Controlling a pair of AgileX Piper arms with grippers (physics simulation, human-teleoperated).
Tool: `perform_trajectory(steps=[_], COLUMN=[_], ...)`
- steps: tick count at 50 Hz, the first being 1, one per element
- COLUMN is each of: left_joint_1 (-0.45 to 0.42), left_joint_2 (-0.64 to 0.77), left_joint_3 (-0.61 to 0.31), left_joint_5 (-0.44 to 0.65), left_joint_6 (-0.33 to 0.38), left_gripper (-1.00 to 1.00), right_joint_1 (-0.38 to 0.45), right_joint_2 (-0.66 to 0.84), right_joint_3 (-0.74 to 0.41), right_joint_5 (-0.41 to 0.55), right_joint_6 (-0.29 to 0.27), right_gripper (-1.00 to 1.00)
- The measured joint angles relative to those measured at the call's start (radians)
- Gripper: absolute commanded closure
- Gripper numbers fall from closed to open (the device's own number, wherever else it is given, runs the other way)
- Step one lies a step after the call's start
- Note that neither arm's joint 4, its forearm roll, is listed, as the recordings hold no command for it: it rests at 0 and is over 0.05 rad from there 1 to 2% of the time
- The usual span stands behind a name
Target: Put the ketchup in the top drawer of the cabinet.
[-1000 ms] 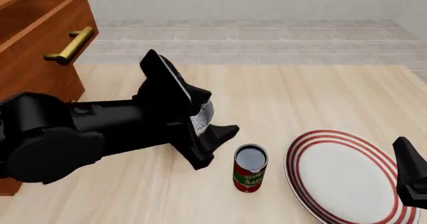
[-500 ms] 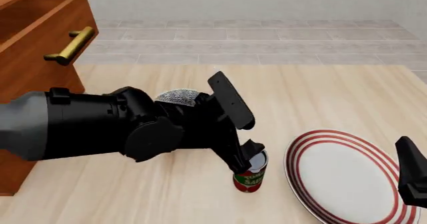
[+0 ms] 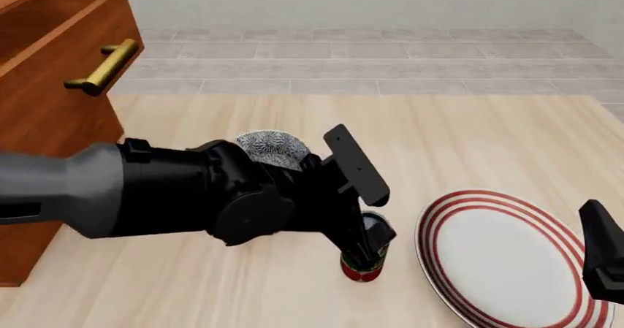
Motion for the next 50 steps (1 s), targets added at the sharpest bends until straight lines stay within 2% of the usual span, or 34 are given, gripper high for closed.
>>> perform_trajectory(steps=[13,32,50], left_joint_1=[-0.018,0.019,0.016], left_joint_2=[-0.011,-0.056,-0.017], left_joint_3=[0.053,0.155,0.189], left_joint_5=[-0.038,-0.104,-0.169], left_joint_6=[-0.032,-0.035,-0.049], left_gripper=[-1.0,-1.0,-1.0], right_joint_1=[0.0,0.013,0.018], right_joint_2=[0.0,0.0,0.0], right_joint_3=[0.0,0.0,0.0], right_joint_5=[0.002,0.01,0.017], right_joint_6=[0.0,-0.003,-0.006], right_gripper=[-1.0,-1.0,-1.0])
